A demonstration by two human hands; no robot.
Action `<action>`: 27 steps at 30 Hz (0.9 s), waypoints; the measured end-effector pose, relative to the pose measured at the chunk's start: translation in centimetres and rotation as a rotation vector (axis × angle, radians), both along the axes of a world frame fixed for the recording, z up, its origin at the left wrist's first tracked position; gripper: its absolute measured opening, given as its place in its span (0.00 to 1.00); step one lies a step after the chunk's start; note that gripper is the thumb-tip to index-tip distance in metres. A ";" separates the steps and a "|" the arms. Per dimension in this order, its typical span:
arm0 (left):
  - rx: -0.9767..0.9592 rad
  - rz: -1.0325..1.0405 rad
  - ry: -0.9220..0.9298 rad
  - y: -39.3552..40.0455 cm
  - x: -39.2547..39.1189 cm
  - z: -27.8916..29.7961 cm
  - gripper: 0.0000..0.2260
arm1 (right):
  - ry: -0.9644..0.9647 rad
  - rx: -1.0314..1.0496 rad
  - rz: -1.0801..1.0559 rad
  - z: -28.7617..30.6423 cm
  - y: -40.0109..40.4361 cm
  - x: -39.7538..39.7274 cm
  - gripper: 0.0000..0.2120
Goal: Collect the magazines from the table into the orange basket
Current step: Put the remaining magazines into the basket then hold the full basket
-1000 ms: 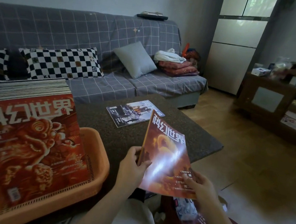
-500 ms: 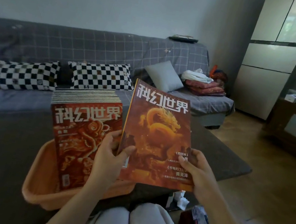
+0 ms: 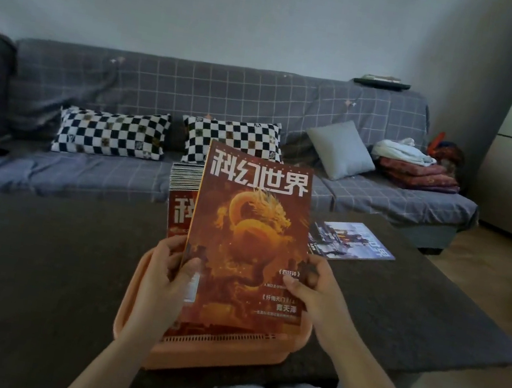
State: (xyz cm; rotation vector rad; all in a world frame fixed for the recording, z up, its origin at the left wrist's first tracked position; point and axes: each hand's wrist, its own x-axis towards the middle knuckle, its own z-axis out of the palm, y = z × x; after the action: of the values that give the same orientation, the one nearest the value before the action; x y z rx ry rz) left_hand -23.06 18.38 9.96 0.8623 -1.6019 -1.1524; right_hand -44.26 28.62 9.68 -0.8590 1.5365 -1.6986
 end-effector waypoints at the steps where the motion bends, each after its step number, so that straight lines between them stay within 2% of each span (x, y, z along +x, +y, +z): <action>1: -0.015 0.029 -0.025 -0.4 0.3 -0.2 0.12 | 0.032 0.023 -0.006 -0.1 -0.7 0.1 0.18; 4: -0.047 0.111 -0.166 -1.7 0.9 -0.8 0.09 | 0.196 0.116 -0.053 -0.4 -2.3 0.4 0.14; 8: -0.055 0.218 -0.319 -2.6 1.2 -1.7 0.10 | 0.449 0.229 -0.137 -1.4 -3.9 0.6 0.11; 11: -0.064 0.297 -0.404 -2.8 1.4 -2.4 0.08 | 0.553 0.239 -0.210 -2.5 -4.5 0.9 0.13; 15: -0.085 0.355 -0.464 -2.8 1.5 -2.8 0.10 | 0.739 0.201 -0.296 -3.6 -4.8 1.4 0.16; 19: -0.057 0.386 -0.495 -2.7 1.5 -3.2 0.15 | 0.770 0.260 -0.312 -4.0 -4.6 1.6 0.17; 25: -0.057 0.384 -0.611 -2.8 1.4 -3.5 0.13 | 0.739 0.302 -0.324 -4.2 -4.8 1.5 0.20; 27: -0.080 0.401 -0.622 -2.6 1.4 -3.4 0.12 | 0.737 0.293 -0.315 -4.1 -4.7 1.6 0.25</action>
State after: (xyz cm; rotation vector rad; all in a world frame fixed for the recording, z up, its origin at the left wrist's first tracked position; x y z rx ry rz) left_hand -21.70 15.74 6.58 1.5062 -1.8236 -0.5529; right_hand -42.68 23.89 5.53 -1.2061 2.4497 -1.3562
